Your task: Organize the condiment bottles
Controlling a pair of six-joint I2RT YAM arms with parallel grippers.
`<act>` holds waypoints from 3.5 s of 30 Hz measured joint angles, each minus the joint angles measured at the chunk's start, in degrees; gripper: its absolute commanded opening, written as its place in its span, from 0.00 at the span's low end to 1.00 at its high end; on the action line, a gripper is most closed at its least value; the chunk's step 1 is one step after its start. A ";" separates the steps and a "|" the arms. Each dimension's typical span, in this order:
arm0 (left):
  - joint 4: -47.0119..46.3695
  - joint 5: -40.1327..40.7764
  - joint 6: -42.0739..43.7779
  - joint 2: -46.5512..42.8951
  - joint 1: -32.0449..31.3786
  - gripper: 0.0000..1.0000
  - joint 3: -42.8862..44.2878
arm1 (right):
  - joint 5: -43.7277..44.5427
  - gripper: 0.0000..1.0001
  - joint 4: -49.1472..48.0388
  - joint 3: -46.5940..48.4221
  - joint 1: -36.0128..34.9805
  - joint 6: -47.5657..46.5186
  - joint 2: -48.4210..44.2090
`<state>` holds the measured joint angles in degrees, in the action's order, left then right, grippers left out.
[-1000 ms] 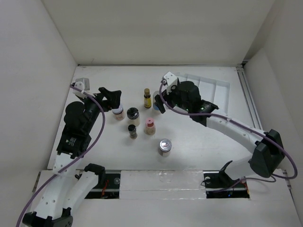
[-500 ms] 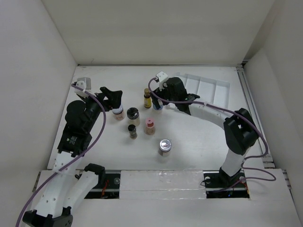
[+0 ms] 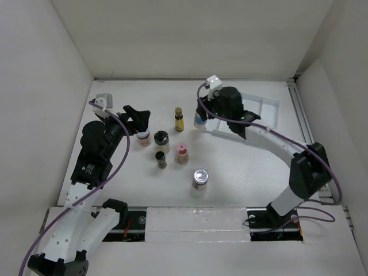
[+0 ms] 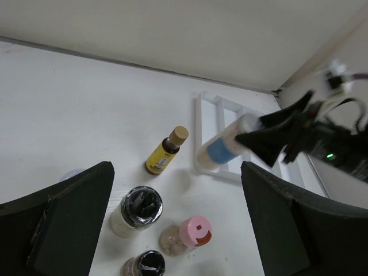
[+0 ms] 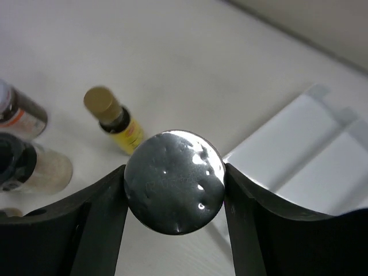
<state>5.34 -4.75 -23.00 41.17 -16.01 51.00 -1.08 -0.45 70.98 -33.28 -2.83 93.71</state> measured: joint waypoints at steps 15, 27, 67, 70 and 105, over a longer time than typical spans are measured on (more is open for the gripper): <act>-0.26 -1.05 -0.02 0.31 -0.02 0.89 0.00 | 12.87 0.33 -4.31 2.27 29.66 2.05 -3.06; -0.42 -1.44 -0.04 0.39 -0.02 0.89 0.00 | 10.40 0.33 -1.31 3.67 38.86 5.53 2.80; -0.44 -2.78 -0.04 0.98 -0.02 0.89 0.00 | -22.08 0.96 -6.97 9.42 0.63 -4.44 14.67; -0.44 -2.80 -0.02 0.87 -0.02 0.89 0.00 | -23.56 0.93 -5.49 12.96 0.26 -5.09 17.64; -1.31 -3.23 -0.04 0.68 -0.02 0.89 -0.57 | -9.18 0.18 -10.56 -4.79 19.50 2.62 -13.16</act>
<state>4.03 -7.99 -23.05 41.85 -16.03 50.43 -10.26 -11.00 66.19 -13.78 -0.21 80.55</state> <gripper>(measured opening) 0.884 0.399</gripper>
